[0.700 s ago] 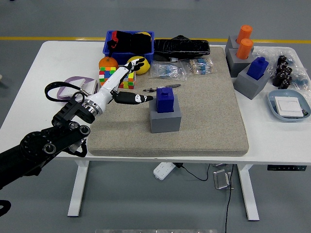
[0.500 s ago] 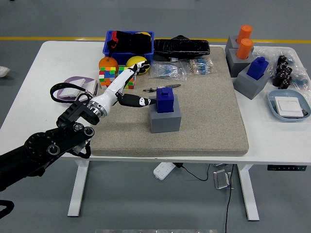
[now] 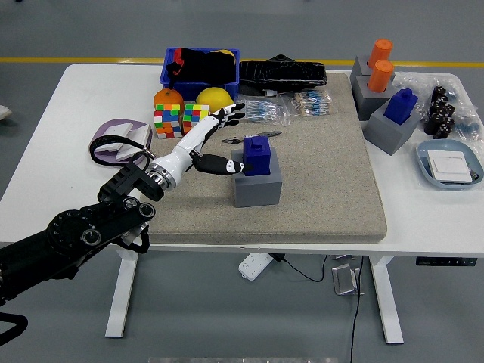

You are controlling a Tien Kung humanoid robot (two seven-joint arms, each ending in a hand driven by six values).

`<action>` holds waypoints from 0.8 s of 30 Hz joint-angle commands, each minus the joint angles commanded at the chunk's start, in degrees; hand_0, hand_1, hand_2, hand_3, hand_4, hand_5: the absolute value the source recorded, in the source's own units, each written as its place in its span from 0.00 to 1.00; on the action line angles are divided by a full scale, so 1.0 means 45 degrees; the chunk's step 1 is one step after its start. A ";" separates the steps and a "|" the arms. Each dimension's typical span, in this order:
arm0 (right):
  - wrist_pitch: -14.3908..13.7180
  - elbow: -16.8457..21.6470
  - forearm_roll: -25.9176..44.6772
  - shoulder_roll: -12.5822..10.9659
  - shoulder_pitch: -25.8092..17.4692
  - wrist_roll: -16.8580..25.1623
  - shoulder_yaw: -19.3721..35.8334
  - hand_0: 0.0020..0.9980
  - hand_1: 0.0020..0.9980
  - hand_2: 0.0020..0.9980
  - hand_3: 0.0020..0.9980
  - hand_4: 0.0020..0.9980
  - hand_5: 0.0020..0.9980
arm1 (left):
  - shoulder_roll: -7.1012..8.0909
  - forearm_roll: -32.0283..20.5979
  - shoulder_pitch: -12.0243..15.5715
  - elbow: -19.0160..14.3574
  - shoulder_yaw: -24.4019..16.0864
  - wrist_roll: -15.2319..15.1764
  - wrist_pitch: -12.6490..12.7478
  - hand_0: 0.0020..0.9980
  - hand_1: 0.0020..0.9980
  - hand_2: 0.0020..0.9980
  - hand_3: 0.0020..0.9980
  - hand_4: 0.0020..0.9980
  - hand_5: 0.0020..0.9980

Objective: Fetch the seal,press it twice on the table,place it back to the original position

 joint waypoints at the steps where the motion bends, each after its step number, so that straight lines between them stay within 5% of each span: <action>1: 0.0003 0.0001 0.0007 -0.0001 -0.0001 -0.0001 -0.0011 0.87 0.74 0.72 0.73 0.83 0.52 | -0.0015 0.0001 -0.0006 0.0014 0.0021 0.0009 0.0003 0.97 0.87 0.86 0.98 1.00 0.00; 24: -0.0010 0.0005 -0.0076 0.0020 -0.0043 0.0000 -0.0031 0.87 0.74 0.72 0.73 0.83 0.52 | -0.0432 -0.0521 0.0195 0.0409 0.0317 -0.0052 0.0085 0.96 0.81 0.81 0.97 0.96 0.00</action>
